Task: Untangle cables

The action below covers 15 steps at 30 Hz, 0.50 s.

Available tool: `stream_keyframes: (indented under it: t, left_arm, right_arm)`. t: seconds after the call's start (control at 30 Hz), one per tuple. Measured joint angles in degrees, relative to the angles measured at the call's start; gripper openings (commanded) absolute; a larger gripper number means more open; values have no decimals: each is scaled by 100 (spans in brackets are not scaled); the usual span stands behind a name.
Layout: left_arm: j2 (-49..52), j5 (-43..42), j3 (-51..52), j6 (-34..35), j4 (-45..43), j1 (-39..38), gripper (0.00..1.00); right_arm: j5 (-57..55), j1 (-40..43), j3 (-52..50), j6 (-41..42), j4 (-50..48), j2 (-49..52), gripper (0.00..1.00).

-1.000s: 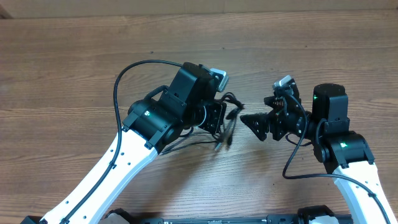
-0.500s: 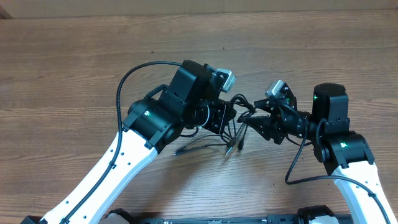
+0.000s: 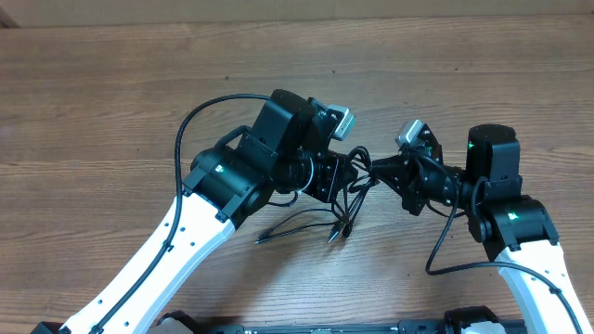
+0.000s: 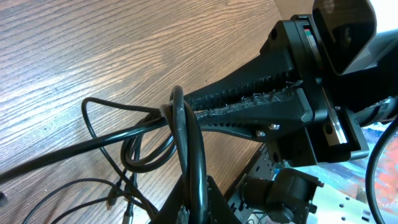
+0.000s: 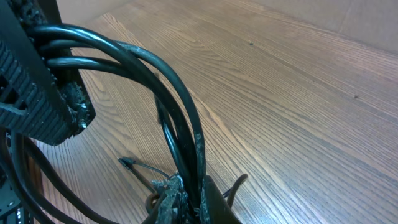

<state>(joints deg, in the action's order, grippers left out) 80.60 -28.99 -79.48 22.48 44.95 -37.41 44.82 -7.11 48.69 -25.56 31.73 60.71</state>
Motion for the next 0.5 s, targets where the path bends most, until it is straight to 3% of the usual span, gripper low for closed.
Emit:
stream_keyframes:
  t: [0.5]
  left_arm:
    - [0,-195,0,181,4,0,4]
  right_arm:
    - [-503,-4,0,50,-7,0,4]
